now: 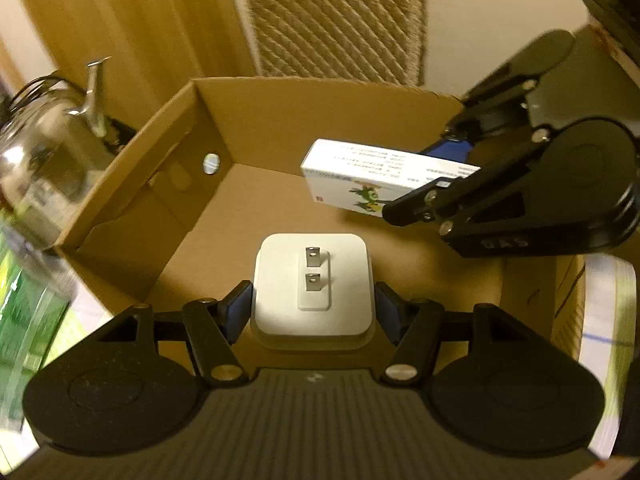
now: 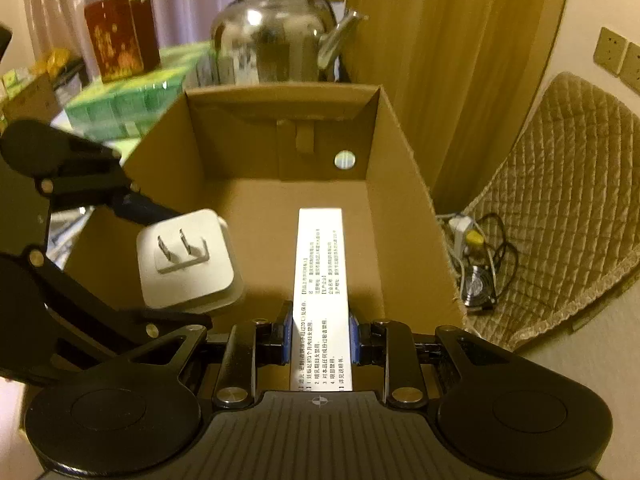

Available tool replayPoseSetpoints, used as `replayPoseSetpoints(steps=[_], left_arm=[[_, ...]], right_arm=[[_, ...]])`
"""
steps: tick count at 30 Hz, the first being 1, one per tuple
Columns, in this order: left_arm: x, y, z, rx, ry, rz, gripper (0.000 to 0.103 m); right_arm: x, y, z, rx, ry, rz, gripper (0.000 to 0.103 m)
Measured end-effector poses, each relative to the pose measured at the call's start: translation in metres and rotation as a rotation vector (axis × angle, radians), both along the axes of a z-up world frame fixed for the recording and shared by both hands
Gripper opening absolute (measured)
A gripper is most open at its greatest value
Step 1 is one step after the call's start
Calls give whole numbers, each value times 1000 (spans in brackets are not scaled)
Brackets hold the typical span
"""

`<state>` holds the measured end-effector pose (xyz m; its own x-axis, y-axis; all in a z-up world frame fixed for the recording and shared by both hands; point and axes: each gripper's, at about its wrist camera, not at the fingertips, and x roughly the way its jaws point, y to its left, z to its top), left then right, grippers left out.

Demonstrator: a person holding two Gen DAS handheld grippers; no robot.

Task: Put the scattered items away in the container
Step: 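Lower both grippers into the cardboard box and open them, releasing both items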

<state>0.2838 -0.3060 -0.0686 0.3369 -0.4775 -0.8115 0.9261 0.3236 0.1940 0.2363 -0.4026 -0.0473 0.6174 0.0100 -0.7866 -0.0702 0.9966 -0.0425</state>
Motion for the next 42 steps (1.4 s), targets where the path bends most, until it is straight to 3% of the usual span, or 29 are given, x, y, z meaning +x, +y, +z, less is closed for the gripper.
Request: replayPoseSetpoints(steps=[8, 13, 32, 35, 37, 42], left_arm=[[7, -10, -13, 85, 9, -90, 60], [7, -10, -20, 102, 18, -112, 59], [4, 8, -7, 26, 5, -66, 60], [1, 11, -1, 15, -4, -58, 60], [-1, 13, 5, -1, -9, -47, 61], [-12, 21, 20, -27, -25, -27, 61]], right_arm=[[11, 6, -15, -31, 112, 42, 23], [14, 9, -19, -39, 129, 45, 23], [7, 11, -8, 6, 81, 37, 24], [1, 11, 0, 5, 55, 29, 33], [-3, 11, 7, 4, 33, 28, 50], [-16, 14, 26, -9, -13, 27, 53]])
